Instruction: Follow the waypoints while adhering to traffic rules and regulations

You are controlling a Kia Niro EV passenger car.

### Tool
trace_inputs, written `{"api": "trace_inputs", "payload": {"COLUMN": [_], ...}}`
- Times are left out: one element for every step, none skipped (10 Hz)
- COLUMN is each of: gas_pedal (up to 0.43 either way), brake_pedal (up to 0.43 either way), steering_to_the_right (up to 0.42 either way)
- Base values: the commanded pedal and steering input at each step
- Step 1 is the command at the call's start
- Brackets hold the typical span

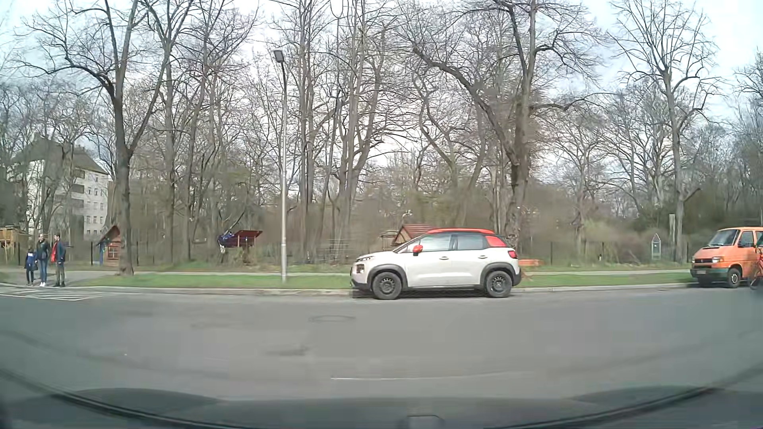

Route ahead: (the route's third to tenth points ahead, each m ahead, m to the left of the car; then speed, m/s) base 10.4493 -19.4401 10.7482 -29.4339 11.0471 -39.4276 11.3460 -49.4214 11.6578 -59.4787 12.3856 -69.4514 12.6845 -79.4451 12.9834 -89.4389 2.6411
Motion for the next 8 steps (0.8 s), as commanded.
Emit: {"api": "trace_inputs", "payload": {"gas_pedal": [0.000,0.000,0.000,0.000,0.000,0.000,0.000,0.000], "brake_pedal": [0.226,0.213,0.207,0.207,0.207,0.207,0.238,0.250], "steering_to_the_right": [0.289,0.312,0.336,0.360,0.377,0.402,0.425,0.440]}}
